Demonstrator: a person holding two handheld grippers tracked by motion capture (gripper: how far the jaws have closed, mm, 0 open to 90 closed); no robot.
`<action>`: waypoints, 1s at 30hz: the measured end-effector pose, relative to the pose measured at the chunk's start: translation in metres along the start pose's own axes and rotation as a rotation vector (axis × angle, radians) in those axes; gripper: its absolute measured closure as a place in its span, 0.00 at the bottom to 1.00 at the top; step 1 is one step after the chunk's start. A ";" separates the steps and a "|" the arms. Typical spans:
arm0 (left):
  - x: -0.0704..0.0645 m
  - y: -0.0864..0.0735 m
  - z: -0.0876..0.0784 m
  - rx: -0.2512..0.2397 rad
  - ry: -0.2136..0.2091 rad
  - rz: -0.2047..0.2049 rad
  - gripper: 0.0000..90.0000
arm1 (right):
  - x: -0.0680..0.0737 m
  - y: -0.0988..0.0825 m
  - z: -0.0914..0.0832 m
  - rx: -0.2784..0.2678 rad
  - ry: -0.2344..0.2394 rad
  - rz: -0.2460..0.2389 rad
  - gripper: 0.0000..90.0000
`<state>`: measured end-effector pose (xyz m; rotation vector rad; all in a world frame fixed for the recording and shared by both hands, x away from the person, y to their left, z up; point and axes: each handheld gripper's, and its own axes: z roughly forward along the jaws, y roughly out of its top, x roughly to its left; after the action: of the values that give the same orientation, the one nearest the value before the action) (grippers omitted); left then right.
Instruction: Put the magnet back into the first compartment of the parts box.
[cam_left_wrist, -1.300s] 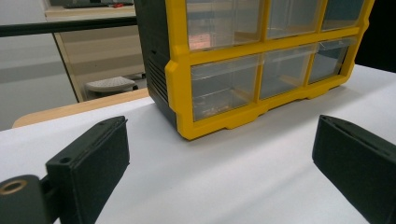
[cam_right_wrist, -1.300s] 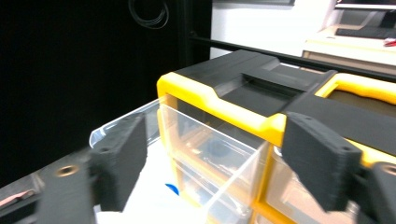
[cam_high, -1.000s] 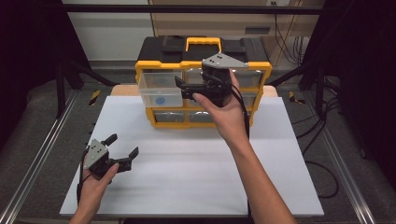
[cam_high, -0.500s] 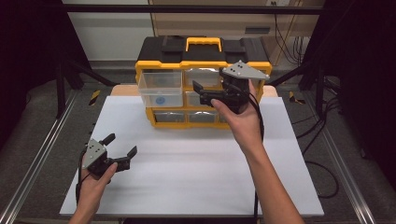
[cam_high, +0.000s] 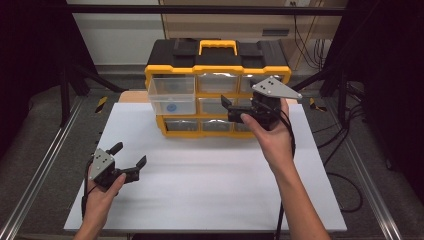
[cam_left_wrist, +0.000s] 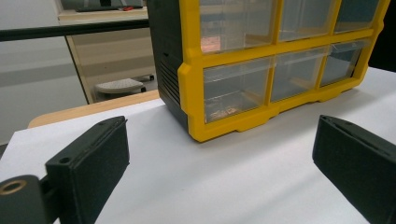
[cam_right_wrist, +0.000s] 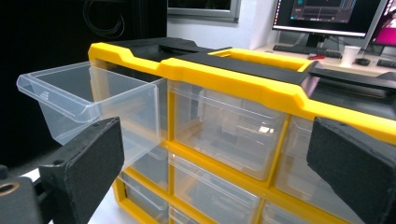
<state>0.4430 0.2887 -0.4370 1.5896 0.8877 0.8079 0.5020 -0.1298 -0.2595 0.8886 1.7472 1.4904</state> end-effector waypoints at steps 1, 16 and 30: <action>0.000 0.000 0.000 -0.001 0.000 -0.002 0.04 | -0.001 -0.001 -0.002 -0.005 -0.003 -0.004 0.05; -0.001 0.000 0.000 -0.002 -0.005 -0.001 0.04 | -0.024 -0.012 -0.030 -0.022 -0.062 -0.004 0.05; 0.000 0.001 -0.002 0.000 -0.004 0.001 0.04 | -0.037 -0.029 -0.052 -0.032 -0.096 0.018 0.03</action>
<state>0.4413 0.2892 -0.4360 1.5912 0.8838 0.8059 0.4760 -0.1920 -0.2795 0.9458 1.6455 1.4592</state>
